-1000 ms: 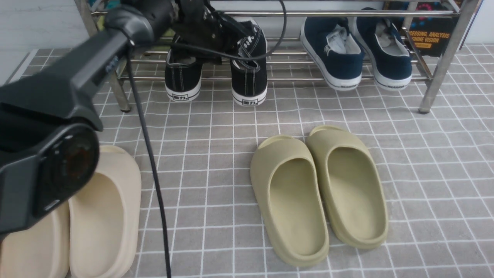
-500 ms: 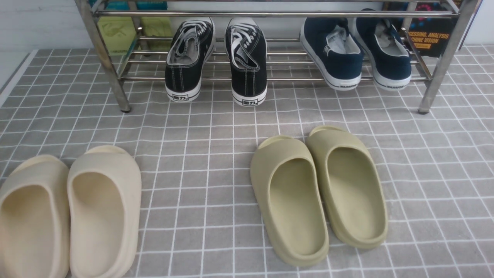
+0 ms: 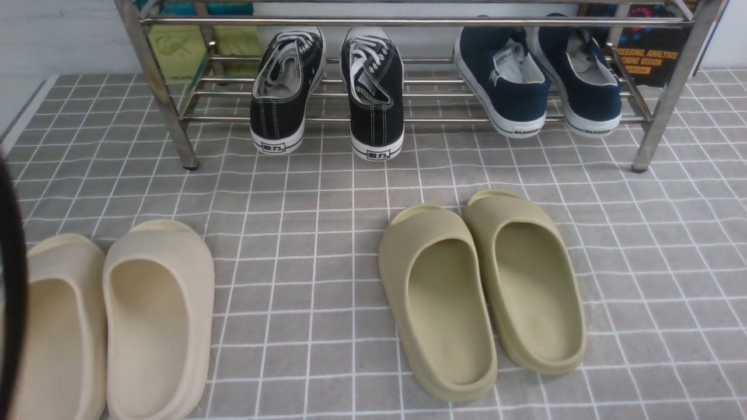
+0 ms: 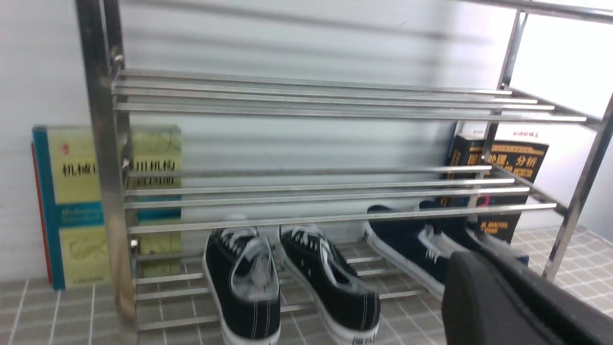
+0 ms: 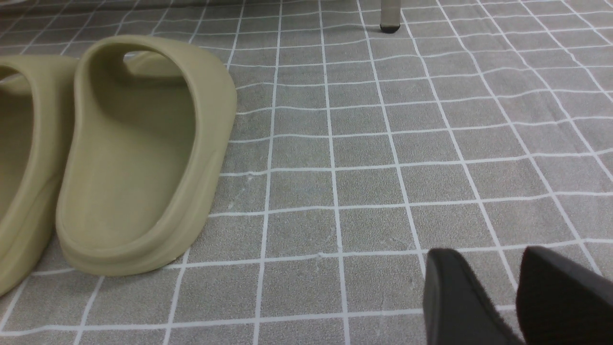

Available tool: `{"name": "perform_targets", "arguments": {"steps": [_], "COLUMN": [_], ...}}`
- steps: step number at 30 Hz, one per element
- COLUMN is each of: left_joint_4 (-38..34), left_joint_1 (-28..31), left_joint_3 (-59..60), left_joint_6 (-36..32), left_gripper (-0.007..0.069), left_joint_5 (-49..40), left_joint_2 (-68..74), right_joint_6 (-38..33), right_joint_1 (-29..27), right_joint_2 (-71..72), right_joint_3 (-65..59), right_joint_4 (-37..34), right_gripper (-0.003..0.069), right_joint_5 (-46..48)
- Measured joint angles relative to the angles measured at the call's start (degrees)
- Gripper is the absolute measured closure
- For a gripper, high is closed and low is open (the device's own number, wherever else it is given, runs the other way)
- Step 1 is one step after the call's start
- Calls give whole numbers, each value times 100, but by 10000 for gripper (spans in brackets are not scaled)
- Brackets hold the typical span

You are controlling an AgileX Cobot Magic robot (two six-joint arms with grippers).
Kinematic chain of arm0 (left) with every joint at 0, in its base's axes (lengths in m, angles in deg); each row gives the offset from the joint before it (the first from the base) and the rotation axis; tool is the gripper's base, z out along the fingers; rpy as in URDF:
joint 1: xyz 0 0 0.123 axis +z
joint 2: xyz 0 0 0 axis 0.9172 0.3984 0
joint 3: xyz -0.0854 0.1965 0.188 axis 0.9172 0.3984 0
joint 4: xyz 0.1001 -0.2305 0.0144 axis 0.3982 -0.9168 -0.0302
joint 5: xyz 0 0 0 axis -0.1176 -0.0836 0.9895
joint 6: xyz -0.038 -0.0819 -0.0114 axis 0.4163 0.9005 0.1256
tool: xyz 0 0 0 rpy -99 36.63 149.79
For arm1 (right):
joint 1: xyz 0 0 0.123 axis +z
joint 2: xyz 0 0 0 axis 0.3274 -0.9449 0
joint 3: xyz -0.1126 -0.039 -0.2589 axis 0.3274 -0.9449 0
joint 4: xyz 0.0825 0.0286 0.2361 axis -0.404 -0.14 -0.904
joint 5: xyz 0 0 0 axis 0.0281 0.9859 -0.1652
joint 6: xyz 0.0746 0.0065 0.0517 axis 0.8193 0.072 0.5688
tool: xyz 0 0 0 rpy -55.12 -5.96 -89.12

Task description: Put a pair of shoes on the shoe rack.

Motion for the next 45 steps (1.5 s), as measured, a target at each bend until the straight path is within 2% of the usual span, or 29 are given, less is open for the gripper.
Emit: {"name": "perform_targets", "arguments": {"steps": [8, 18, 21, 29, 31, 34, 38, 42, 45], "left_joint_4": [-192, -200, -164, -93, -93, -56, 385, 696, 745], "left_joint_1": [0, 0, 0, 0, 15, 199, 463, 657, 863], "left_joint_3": [2196, 3831, 4281, 4505, 4505, 4505, 4509, 4509, 4509], "left_joint_6": [0, 0, -180, -400, -216, 433, 1251, 1334, 1011], "left_gripper": [638, 638, 638, 638, 638, 638, 638, 638, 638], "left_joint_5": [159, -255, -380, -275, -221, -304, -753, -806, -843], "left_joint_2": [-971, -978, -1046, -2286, -2717, -3120, -3154, -3154, -3154], "right_joint_6": [0, 0, 0, 0, 0, 0, 0, 0, 0], "right_joint_1": [0, 0, 0, 0, 0, 0, 0, 0, 0], "right_joint_2": [0, 0, 0, 0, 0, 0, 0, 0, 0], "right_joint_3": [0, 0, 0, 0, 0, 0, 0, 0, 0], "right_joint_4": [0, 0, 0, 0, 0, 0, 0, 0, 0], "right_gripper": [419, 419, 419, 419, 419, 419, 419, 419, 419], "right_joint_5": [0, 0, 0, 0, 0, 0, 0, 0, 0]}}
